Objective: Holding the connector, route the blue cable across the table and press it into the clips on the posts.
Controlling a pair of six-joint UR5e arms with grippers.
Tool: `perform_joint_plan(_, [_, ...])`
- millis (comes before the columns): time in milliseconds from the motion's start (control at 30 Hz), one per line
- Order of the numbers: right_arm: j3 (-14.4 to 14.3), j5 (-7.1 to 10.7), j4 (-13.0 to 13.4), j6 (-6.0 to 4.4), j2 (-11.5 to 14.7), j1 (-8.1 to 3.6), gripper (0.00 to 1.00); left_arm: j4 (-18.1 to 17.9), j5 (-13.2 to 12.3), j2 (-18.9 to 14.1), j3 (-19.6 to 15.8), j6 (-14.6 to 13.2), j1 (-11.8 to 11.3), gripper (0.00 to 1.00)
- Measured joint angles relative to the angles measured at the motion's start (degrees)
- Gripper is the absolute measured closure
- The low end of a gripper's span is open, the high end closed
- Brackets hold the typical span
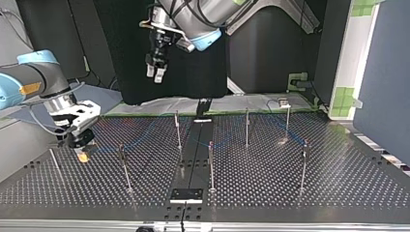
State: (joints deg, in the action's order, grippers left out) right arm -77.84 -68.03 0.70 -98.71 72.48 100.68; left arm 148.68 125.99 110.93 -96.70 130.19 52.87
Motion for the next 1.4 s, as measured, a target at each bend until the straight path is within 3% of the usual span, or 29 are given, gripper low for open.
perform_joint_plan(200, [0.0,0.0,-0.1,0.08,0.0,-0.02,1.0,-2.9,1.9,2.7,-3.0,-2.1,0.1,0.0])
perform_joint_plan(667, [0.0,-0.01,0.0,0.17,-0.2,0.0,1.0,-9.4,1.2,3.5,-9.4,-8.6,-0.2,0.0])
perform_joint_plan(1033, [0.0,-0.01,0.0,0.17,-0.3,0.08,1.0,-14.7,-3.7,3.5,-14.8,-13.5,-5.0,0.0])
perform_joint_plan(1233, [0.0,-0.08,0.1,0.17,-0.4,0.09,1.0,-17.8,-6.7,3.5,-17.8,-11.9,-8.1,0.0])
perform_joint_plan(1400, [0.0,-0.09,0.1,0.17,-0.5,0.08,1.0,-20.2,-7.0,3.5,-20.2,-12.0,-10.5,0.0])
